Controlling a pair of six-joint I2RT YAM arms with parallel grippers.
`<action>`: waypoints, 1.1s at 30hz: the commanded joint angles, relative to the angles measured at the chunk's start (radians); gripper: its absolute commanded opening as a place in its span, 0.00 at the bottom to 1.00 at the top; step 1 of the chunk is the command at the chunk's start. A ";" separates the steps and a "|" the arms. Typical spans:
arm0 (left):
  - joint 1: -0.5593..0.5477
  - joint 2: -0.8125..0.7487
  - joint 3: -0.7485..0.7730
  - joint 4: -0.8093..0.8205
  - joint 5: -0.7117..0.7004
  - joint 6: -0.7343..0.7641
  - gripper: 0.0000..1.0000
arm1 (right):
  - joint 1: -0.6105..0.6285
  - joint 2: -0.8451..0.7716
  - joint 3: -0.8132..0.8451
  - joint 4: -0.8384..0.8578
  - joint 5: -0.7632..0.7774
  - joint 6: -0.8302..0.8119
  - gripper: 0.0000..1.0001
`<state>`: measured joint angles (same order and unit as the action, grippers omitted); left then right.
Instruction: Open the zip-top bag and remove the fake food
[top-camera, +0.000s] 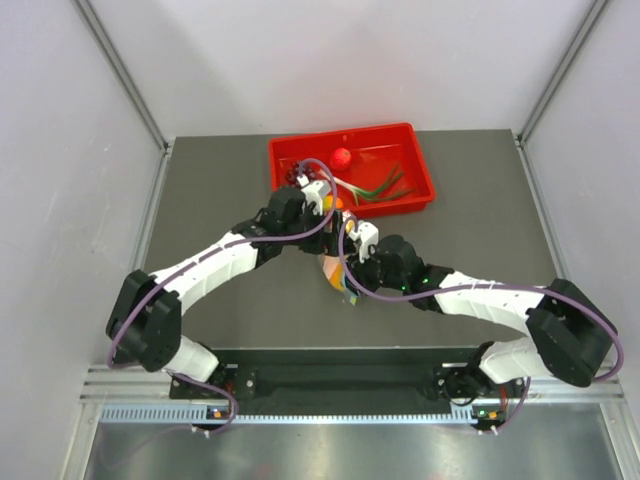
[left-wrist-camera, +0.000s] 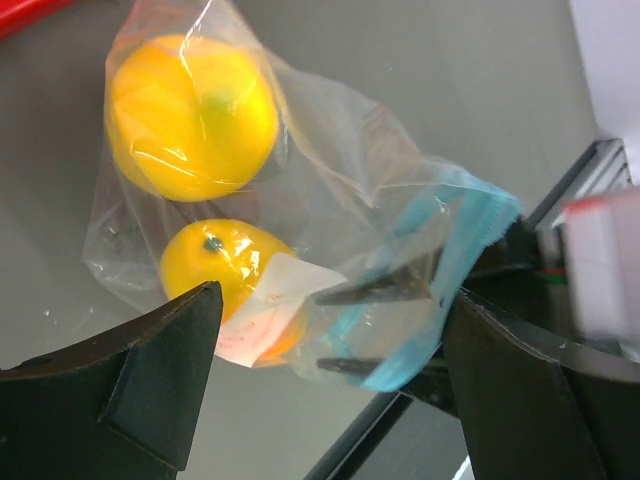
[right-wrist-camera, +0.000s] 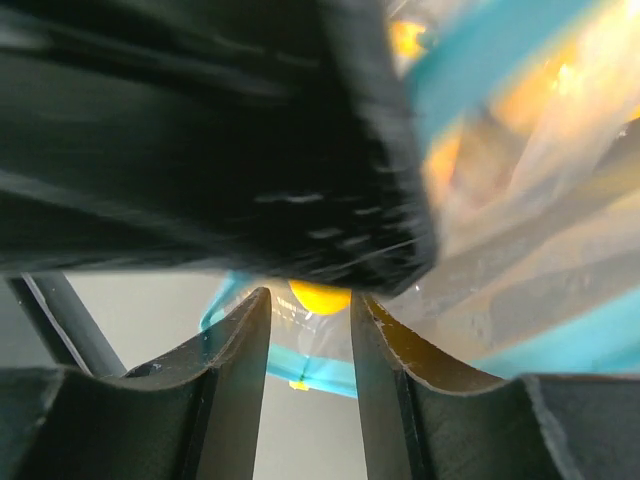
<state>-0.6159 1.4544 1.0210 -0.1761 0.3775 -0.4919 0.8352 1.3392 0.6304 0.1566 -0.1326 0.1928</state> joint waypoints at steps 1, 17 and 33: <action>0.002 0.037 0.011 0.119 -0.035 0.009 0.92 | -0.011 0.000 0.006 0.026 -0.030 0.017 0.38; 0.002 0.123 -0.012 0.102 -0.017 0.026 0.48 | -0.030 0.031 0.032 0.055 -0.061 0.017 0.40; 0.002 0.195 0.005 0.017 0.032 -0.010 0.00 | -0.146 0.071 0.071 0.142 -0.130 0.112 0.43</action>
<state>-0.6132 1.6371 1.0134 -0.1169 0.3691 -0.4850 0.7395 1.4425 0.6567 0.1909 -0.2405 0.2577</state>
